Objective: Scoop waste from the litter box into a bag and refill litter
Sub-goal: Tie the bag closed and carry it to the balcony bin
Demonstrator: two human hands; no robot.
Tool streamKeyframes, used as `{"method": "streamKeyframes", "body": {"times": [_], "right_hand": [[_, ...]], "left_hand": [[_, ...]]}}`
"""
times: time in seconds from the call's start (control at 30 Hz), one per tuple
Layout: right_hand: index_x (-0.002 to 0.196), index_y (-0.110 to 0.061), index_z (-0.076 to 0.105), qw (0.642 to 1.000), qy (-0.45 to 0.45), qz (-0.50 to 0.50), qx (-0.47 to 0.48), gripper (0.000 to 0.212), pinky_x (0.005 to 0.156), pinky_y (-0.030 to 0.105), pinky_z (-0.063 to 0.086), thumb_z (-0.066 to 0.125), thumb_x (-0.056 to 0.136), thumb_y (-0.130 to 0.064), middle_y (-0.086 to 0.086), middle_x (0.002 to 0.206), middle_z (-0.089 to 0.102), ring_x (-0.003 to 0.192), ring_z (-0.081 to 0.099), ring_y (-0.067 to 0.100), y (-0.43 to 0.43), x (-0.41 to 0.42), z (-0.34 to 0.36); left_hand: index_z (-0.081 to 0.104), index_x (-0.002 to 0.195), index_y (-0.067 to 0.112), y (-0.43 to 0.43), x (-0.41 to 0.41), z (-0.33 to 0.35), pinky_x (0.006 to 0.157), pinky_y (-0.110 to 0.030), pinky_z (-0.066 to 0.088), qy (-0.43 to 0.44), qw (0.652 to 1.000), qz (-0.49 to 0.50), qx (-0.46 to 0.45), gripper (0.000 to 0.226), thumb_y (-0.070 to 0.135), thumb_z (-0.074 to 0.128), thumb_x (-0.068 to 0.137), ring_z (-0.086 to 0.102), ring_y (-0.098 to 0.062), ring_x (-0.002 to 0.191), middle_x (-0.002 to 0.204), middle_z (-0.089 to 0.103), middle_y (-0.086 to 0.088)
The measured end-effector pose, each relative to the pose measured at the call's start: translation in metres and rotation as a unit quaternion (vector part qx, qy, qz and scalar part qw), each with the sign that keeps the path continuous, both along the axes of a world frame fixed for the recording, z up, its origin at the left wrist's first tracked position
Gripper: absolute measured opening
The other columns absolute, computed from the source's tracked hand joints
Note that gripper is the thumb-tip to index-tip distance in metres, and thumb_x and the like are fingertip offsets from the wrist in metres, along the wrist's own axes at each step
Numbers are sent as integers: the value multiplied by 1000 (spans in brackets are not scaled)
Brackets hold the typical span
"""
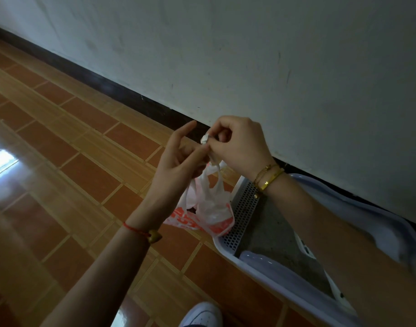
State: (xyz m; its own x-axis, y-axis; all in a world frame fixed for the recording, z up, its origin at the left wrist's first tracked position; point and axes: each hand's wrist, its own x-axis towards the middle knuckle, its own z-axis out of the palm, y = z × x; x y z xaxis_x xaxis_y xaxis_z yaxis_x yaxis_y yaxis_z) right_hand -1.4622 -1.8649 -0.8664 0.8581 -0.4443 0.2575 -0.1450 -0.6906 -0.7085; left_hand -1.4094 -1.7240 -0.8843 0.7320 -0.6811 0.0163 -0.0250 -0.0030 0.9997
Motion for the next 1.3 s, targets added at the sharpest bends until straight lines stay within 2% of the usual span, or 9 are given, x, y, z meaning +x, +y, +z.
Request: {"method": "streamKeyframes", "body": {"times": [0.07, 0.17, 0.4, 0.67, 0.83, 0.97, 1.1, 1.2, 1.3], "right_hand": [[85, -22, 64, 1000, -2, 14, 18, 5, 58, 5, 42, 69, 84, -21, -17, 68, 55, 63, 54, -6, 0, 0, 2], [95, -15, 69, 998, -16, 38, 48, 11, 65, 6, 50, 69, 84, -16, -9, 79, 66, 73, 61, -3, -1, -1, 2], [119, -12, 54, 984, -26, 120, 128, 33, 75, 17, 55, 63, 87, -8, -2, 99, 68, 88, 65, 5, -3, -10, -6], [90, -17, 60, 992, -1, 120, 40, 26, 65, 8, 44, 71, 80, -39, -4, 96, 47, 77, 49, 1, 12, -12, -20], [88, -18, 61, 993, -17, 108, 52, 14, 65, 9, 43, 65, 87, -31, -4, 95, 48, 76, 50, 3, 14, -4, -24], [89, -19, 60, 989, -41, 105, 91, 13, 74, 25, 55, 66, 87, -31, 0, 100, 51, 88, 57, 13, 15, 1, -28], [97, -15, 62, 990, -41, 88, 104, 19, 76, 22, 55, 66, 87, -30, 2, 105, 52, 90, 58, 12, 20, 3, -28], [97, -11, 63, 986, -54, 82, 132, 17, 76, 19, 55, 64, 89, -25, 2, 102, 58, 89, 61, 10, 18, 4, -26], [97, -10, 56, 979, -43, 88, 180, 16, 72, 31, 58, 56, 93, -25, 4, 89, 64, 82, 65, 17, 18, 5, -28]], "left_hand": [[45, 141, 26, -1, 0, 3, 69, -22, 50, 42, 998, -24, 30, 46, 30, 53, 96, 61, -7, 74, 88, 66, 3], [64, 116, 25, -1, -1, 5, 63, -18, 47, 98, 992, -57, 58, 30, 38, 49, 94, 54, -3, 65, 75, 64, 10], [65, 111, 16, -1, -1, 3, 57, -15, 46, 97, 992, -25, 81, 29, 31, 42, 102, 53, -2, 61, 71, 63, 12], [62, 111, 12, 1, 3, 3, 63, -24, 53, 129, 991, 32, 29, 27, 26, 39, 104, 62, -13, 71, 92, 66, -5], [61, 113, 12, 2, 1, 3, 63, -21, 52, 93, 993, 51, 46, 31, 28, 36, 105, 64, -11, 75, 100, 66, -10], [63, 109, 16, 2, 2, 6, 82, -43, 52, 37, 997, 60, 45, 29, 26, 36, 105, 57, -43, 89, 112, 60, -27], [66, 106, 24, 3, 2, 7, 66, -23, 47, 6, 997, 70, 45, 27, 24, 39, 104, 54, -23, 78, 103, 65, -19], [67, 109, 26, 5, 1, 7, 71, -26, 51, -7, 997, 66, 37, 27, 25, 40, 104, 61, -18, 81, 96, 69, -4], [64, 122, 19, 7, 3, 6, 82, -37, 59, -75, 994, 69, 34, 31, 26, 39, 105, 69, -20, 94, 107, 71, -3]]}}
